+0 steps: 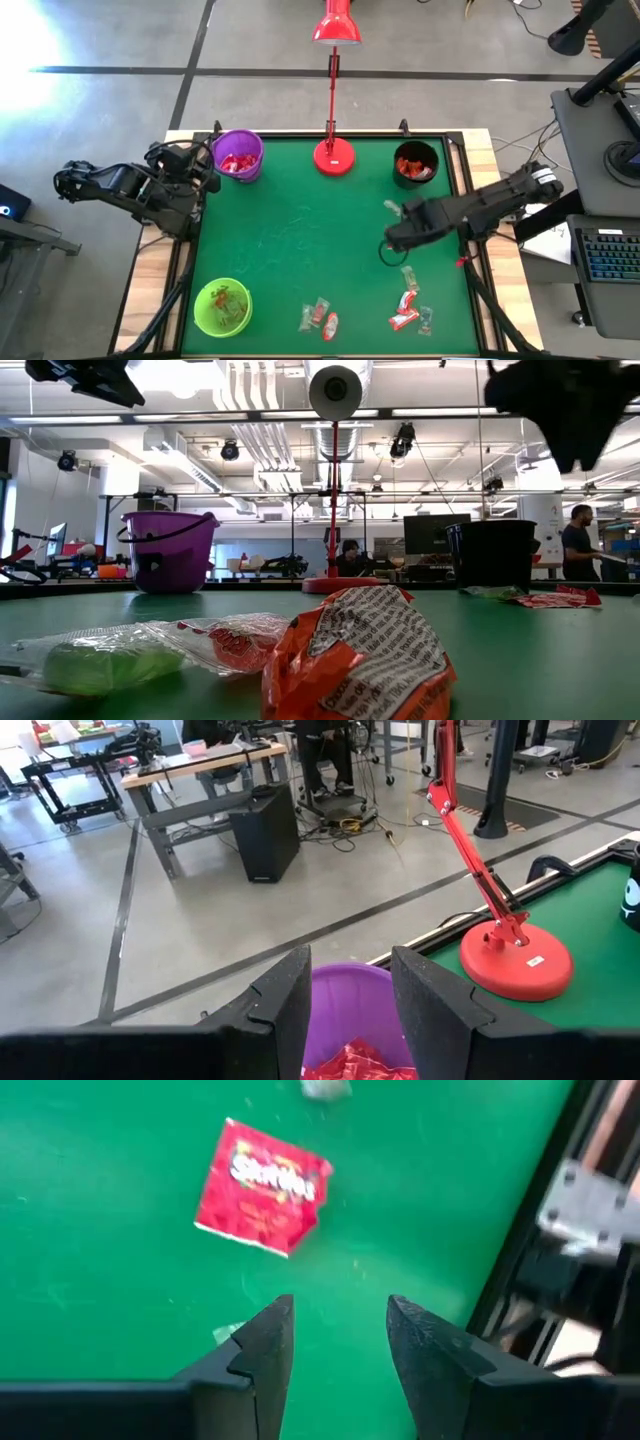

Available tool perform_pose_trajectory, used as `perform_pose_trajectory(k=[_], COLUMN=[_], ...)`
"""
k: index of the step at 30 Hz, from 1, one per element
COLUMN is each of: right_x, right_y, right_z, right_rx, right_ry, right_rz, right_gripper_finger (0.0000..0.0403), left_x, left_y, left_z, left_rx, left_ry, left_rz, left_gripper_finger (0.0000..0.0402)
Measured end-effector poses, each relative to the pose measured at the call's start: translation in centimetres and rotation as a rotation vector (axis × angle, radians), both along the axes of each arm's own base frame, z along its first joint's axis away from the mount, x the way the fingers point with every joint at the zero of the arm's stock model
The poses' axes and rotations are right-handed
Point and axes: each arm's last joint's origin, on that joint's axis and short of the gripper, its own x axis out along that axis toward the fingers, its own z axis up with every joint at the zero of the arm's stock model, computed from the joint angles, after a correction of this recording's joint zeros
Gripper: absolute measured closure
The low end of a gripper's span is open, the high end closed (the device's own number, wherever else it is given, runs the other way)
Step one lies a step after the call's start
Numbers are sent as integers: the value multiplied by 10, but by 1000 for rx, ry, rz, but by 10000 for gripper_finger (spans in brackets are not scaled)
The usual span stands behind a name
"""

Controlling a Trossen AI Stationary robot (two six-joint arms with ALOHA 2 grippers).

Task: Sort candy
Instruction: Put the green gummy into the light green bucket

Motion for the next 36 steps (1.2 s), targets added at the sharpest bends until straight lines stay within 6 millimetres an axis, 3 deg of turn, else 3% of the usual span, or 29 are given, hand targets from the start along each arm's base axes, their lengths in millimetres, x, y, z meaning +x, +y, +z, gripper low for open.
perform_pose_trajectory(k=[17,27,36], right_x=[-16,-25,-16], right_y=[72,90,99], right_z=[-73,-101,-136], right_rx=[132,135,158], right_ry=[-177,-171,-87], right_rz=[-12,10,40], right_gripper_finger=[232,232,232], left_x=[-1,-1,0], left_y=[0,-1,-1], left_z=[-1,-1,-1], left_rx=[-62,-61,-60], left_ry=[19,15,16], left_rz=[-50,-52,-51], left_gripper_finger=[279,279,279])
